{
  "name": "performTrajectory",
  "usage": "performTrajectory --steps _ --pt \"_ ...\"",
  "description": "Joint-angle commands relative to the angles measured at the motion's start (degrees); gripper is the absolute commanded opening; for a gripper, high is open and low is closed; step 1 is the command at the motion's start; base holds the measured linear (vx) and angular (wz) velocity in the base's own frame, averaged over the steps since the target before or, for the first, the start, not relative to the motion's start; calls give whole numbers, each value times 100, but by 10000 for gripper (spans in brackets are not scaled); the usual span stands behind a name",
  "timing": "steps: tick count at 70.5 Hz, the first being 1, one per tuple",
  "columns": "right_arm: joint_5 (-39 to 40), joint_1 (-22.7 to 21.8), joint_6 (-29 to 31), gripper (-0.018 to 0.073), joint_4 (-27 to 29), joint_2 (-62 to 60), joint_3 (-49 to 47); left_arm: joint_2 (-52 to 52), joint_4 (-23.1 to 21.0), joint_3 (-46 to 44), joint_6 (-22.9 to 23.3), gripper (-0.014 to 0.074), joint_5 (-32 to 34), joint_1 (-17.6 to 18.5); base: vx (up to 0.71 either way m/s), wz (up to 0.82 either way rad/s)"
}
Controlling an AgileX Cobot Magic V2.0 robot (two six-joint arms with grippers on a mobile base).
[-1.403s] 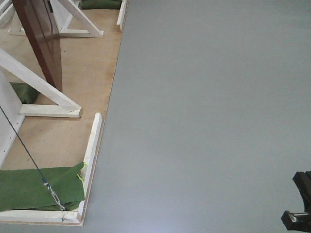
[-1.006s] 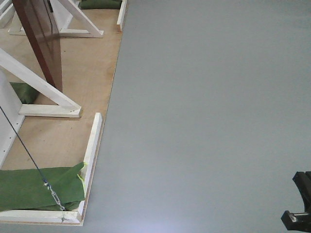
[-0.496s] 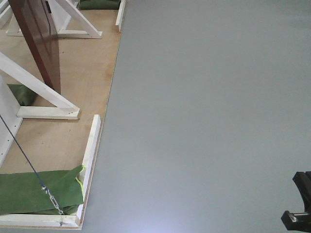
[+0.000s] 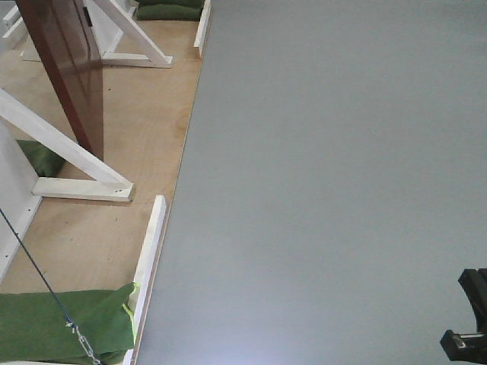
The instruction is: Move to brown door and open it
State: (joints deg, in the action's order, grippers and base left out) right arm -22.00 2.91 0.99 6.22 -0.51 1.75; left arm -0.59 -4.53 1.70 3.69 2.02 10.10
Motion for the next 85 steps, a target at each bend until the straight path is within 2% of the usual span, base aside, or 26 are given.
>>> performTrajectory --steps 1,85 --pt "460 -5 63 0 -30 -90 11 -151 7 138 60 17 433 -9 24 11" --pt "461 -5 63 0 -30 -90 11 -151 7 138 60 17 433 -9 30 -4"
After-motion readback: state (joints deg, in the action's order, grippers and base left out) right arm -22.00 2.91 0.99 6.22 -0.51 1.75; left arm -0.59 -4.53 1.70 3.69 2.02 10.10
